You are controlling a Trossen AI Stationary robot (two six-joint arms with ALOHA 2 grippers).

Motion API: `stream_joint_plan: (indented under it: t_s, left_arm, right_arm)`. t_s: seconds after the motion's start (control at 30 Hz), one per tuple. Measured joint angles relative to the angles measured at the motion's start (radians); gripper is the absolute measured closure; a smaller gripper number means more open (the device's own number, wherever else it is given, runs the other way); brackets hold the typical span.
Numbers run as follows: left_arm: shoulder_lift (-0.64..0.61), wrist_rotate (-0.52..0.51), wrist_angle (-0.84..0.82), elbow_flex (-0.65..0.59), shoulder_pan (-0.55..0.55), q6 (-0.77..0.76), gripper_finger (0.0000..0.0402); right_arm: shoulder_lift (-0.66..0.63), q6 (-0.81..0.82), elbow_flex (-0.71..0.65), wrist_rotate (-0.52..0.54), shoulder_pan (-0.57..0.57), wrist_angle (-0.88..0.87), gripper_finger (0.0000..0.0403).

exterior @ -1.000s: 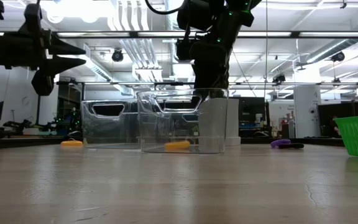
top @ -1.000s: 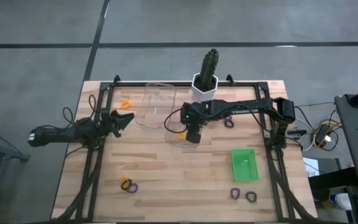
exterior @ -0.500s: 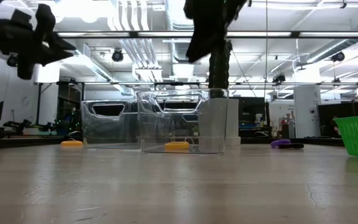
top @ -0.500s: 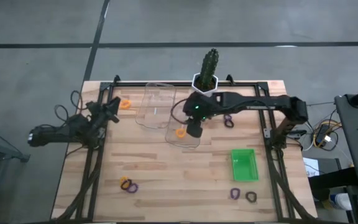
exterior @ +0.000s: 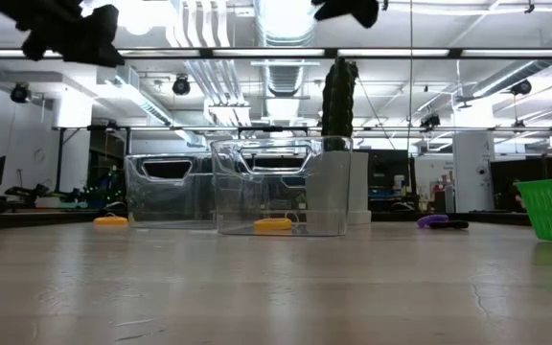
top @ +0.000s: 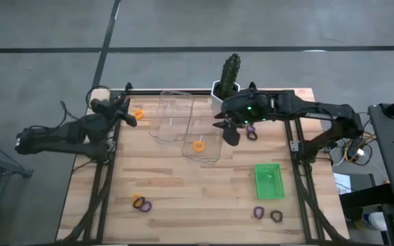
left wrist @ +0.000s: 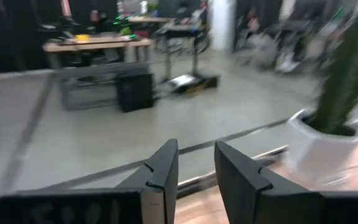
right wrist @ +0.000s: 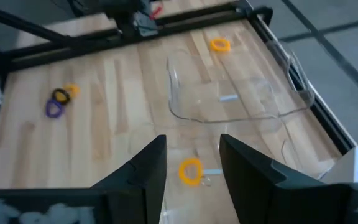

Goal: Sort spring keychains
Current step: Put the top yellow spring keychain into the right transparent bin

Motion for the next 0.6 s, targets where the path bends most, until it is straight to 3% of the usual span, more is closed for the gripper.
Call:
stream_joint_plan:
  t_s: [0.17, 0.27, 0.4, 0.6]
  left_arm:
    - [0.144, 0.003, -0.177, 0.179, 0.107, 0.002, 0.0303]
    - [0.198, 0.055, -0.224, 0.246, 0.201, 0.002, 0.0303]
    - [0.239, 0.219, -0.225, 0.272, 0.355, 0.016, 0.0303]
    - [0.306, 0.531, -0.23, 0.247, 0.612, 0.039, 0.0303]
  right_arm:
    - [-0.074, -0.044, -0.023, 0.002, 0.017, -0.002, 0.0261]
    - [-0.139, -0.066, -0.064, 0.015, 0.024, 0.005, 0.0266]
    - [-0.239, -0.065, -0.146, 0.048, 0.03, 0.032, 0.0271]
    - [-0.43, -0.067, -0.346, 0.062, 0.05, 0.219, 0.0275]
